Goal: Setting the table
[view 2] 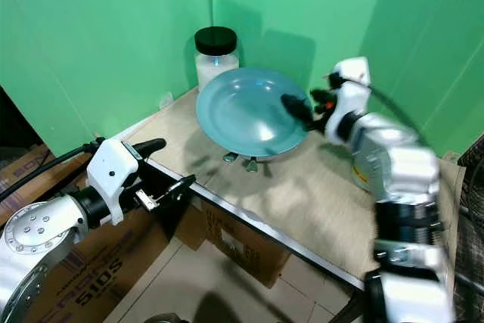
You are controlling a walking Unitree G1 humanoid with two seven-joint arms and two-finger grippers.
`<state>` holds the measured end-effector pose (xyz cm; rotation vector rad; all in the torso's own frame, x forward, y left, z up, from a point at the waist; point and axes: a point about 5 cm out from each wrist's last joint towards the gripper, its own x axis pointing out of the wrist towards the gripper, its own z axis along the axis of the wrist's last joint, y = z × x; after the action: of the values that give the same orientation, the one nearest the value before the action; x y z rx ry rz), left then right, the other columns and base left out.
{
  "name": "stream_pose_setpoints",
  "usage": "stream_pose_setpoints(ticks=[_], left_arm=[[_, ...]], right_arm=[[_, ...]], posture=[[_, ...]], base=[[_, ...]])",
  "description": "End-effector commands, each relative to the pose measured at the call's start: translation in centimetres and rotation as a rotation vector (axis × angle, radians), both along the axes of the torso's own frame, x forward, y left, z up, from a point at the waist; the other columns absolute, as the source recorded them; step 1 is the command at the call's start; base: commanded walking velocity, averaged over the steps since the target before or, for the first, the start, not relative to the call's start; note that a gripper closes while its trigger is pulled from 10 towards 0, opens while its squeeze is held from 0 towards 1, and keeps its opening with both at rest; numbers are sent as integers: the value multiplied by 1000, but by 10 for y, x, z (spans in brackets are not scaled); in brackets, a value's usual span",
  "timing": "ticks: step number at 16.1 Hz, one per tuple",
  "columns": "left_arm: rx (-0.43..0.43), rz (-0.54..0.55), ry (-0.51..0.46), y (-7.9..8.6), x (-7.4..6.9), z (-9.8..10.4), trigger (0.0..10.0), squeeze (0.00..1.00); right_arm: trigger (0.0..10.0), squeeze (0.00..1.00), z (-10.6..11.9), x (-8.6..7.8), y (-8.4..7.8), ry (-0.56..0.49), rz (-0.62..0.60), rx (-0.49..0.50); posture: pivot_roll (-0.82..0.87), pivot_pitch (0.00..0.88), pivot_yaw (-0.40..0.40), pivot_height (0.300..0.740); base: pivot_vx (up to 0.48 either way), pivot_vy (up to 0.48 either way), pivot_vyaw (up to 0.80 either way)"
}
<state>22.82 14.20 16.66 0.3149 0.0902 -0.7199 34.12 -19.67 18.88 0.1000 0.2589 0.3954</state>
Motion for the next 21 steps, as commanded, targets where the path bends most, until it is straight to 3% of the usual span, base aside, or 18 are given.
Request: stream_pose_setpoints(ticks=[1, 3, 4, 13, 14, 15, 16, 17, 19, 21], left_arm=[[9, 12, -4, 4, 2, 2, 10000, 0], [-1, -36, 10, -1, -3, 3, 10000, 0], [-28, -71, 24, -7, -7, 3, 10000, 0], [-27, -72, 34, -7, -11, 3, 10000, 0], [-27, -70, 33, -7, -11, 3, 10000, 0], [-25, -69, 34, -6, -11, 2, 10000, 0], [-24, -68, 34, -6, -11, 2, 10000, 0], [-24, -68, 34, -7, -11, 2, 10000, 0], [-23, -67, 32, -7, -11, 2, 10000, 0], [-26, -66, 36, -7, -12, 2, 10000, 0]], right_arm=[[10000, 1000, 1, 1, -8, -4, -94, 17], [10000, 1000, -10, 2, -13, 58, -199, -6], [10000, 0, -12, 1, -13, 91, -217, 25], [10000, 0, -33, -7, 9, 304, -132, 312], [9569, 0, -34, -7, 11, 323, -125, 353], [8275, 0, -35, -8, 13, 338, -115, 382], [5176, 0, -37, -8, 13, 354, -121, 403], [5176, 0, -38, -8, 13, 356, -123, 406], [314, 0, -38, -8, 13, 369, -125, 445], [0, 0, -35, -7, 13, 374, -118, 502]], posture=[[75, 0, 34, 740], [75, 0, 36, 740], [75, 0, 37, 740], [85, 0, 25, 740], [86, 0, 24, 740], [87, 0, 24, 740], [86, 0, 24, 740], [86, 0, 24, 740], [85, 0, 21, 740], [84, 0, 18, 740]], base=[[0, 0, 0], [0, 0, 0], [0, 0, 0], [0, 0, 0], [0, 0, 0], [0, 0, 0], [0, 0, 0], [0, 0, 0], [0, 0, 0], [0, 0, 0]])
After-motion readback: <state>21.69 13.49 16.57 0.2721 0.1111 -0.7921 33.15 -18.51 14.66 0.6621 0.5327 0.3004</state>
